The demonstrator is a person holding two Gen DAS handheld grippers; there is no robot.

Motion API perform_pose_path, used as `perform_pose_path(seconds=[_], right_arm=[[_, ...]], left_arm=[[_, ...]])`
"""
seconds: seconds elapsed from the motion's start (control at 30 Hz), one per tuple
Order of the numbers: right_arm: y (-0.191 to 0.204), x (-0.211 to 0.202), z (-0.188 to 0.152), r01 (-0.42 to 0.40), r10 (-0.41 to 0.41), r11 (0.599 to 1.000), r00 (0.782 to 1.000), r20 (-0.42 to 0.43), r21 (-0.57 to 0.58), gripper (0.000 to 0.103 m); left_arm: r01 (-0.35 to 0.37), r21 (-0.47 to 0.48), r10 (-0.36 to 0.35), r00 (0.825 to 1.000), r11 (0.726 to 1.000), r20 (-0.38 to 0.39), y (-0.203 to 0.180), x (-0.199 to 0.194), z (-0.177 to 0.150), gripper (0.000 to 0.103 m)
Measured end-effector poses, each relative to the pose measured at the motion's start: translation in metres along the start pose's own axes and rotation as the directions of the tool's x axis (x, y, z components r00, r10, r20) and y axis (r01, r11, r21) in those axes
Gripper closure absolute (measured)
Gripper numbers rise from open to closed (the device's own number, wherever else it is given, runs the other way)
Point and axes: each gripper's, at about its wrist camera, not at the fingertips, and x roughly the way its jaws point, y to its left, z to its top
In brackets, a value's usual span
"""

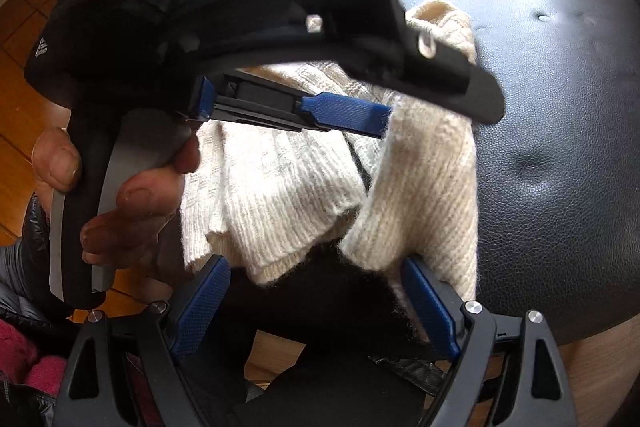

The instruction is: Fold clothes

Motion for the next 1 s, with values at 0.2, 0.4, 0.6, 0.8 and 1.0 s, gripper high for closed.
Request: perform_pose_path(seconds=[0.2, 0.4, 0.6, 0.8, 1.0], right_arm=[[0.0, 0.0, 0.001, 0.004, -0.004, 1.0, 1.0, 0.008, 0.007, 0.014], [-0.002, -0.002, 0.002, -0.01, 0.01, 1.0, 1.0, 0.026, 0.023, 0.014], [0.001, -0.021, 0.011, -0.084, 0.08, 0.995, 0.995, 0.059, 0.058, 0.014], [0.009, -0.035, 0.032, -0.054, 0.041, 0.996, 0.984, 0.17, 0.073, 0.014], [0.041, 0.009, 0.079, 0.2, -0.19, 0.979, 0.967, 0.172, -0.046, 0.014]], left_arm=[[-0.056, 0.064, 0.052, 0.997, 0.996, 0.062, -0.01, -0.007, -0.007, 0.096], [-0.042, 0.04, 0.036, 0.99, 0.998, 0.135, 0.004, -0.021, -0.014, 0.097], [0.043, -0.019, -0.037, 0.965, 0.999, 0.261, 0.032, -0.066, -0.024, 0.097], [0.02, -0.1, 0.021, 0.919, 0.995, 0.395, 0.088, -0.141, -0.053, 0.097], [-0.025, -0.216, 0.12, 0.89, 0.976, 0.44, 0.141, -0.169, -0.096, 0.097]])
